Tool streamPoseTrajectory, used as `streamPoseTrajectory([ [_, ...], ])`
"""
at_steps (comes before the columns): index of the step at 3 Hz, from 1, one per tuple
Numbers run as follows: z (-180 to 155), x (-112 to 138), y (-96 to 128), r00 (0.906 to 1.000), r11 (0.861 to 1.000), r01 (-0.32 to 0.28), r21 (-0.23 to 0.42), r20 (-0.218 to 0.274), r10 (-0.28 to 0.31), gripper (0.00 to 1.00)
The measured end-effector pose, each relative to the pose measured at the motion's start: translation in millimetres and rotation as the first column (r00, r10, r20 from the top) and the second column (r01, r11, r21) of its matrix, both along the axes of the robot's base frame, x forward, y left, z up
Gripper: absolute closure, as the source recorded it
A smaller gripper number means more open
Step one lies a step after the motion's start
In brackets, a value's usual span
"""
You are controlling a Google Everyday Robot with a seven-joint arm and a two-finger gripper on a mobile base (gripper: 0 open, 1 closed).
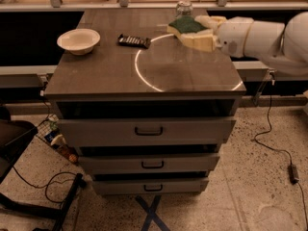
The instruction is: Place sponge into paper bowl
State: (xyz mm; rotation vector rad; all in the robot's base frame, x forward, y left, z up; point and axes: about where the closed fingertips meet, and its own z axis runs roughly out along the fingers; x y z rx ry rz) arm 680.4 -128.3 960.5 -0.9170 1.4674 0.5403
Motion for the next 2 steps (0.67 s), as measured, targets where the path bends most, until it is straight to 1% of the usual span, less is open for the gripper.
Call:
streamPoseTrajectory([
  [1,42,18,27,0.9952,0.988,-0.093,-0.121,0.018,0.096,1.00],
  [2,64,38,60,0.9906,0.968,-0.129,-0.215,0.017,0.136,1.00],
])
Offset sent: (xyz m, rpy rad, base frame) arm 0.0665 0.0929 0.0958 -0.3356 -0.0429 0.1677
